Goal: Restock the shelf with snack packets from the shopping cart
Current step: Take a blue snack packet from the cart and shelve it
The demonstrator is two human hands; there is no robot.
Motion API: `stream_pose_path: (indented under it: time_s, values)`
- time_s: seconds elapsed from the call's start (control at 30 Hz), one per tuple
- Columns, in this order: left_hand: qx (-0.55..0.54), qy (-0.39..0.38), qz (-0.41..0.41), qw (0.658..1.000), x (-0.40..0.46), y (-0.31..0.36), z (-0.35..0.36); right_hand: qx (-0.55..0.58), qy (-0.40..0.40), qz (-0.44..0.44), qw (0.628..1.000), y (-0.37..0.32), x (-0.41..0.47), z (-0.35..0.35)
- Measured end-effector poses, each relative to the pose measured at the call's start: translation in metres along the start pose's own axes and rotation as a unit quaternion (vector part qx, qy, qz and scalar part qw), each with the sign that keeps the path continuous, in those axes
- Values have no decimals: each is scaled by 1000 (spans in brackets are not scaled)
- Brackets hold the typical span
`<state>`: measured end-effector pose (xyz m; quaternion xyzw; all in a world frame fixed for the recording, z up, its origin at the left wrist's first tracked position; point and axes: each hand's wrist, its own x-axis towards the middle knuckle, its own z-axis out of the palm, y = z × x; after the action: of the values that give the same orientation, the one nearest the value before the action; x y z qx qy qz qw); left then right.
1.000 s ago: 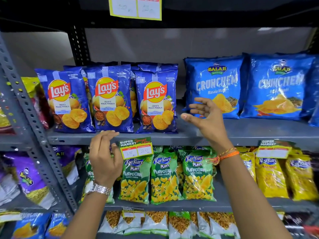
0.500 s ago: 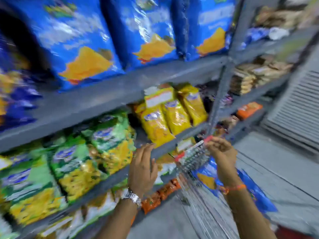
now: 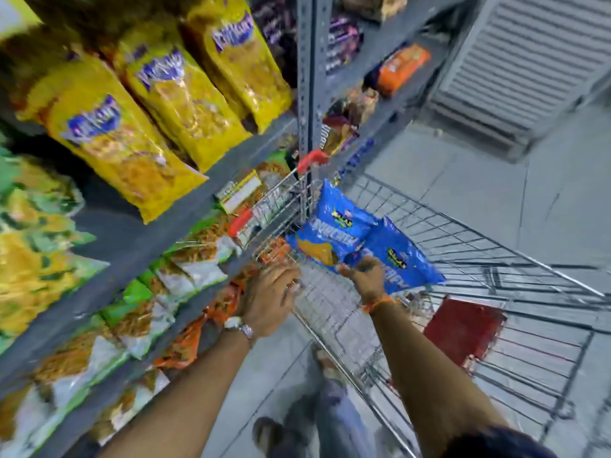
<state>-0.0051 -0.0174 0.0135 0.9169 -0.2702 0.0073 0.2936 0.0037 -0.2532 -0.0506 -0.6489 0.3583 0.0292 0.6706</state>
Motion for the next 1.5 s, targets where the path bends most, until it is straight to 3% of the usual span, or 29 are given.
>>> stream_pose_path:
  time_s: [0.2, 0.43, 0.6, 0.9, 1.17, 1.4, 1.5]
  values:
    - [12, 30, 43, 999, 3, -21, 21, -22, 6, 37, 999, 17, 49, 21]
    - [-9, 83, 52, 995, 4, -30, 32, 66, 68, 71, 993, 21, 99, 45]
    - [-10, 80, 64, 995, 6, -33, 32, 120, 43, 86, 988, 33, 117, 42]
    - [2, 58, 59, 997, 2, -39, 34, 14, -9, -20, 1000, 11, 113, 55]
    - [27, 96, 78, 992, 3, -41, 35, 72, 2, -40, 997, 19, 117, 53]
    - [85, 16, 48, 995, 1, -29, 14, 77, -11, -111, 991, -21, 70, 33]
    - [92, 29, -9, 995, -1, -17, -13, 65, -30, -151, 986, -67, 26, 26]
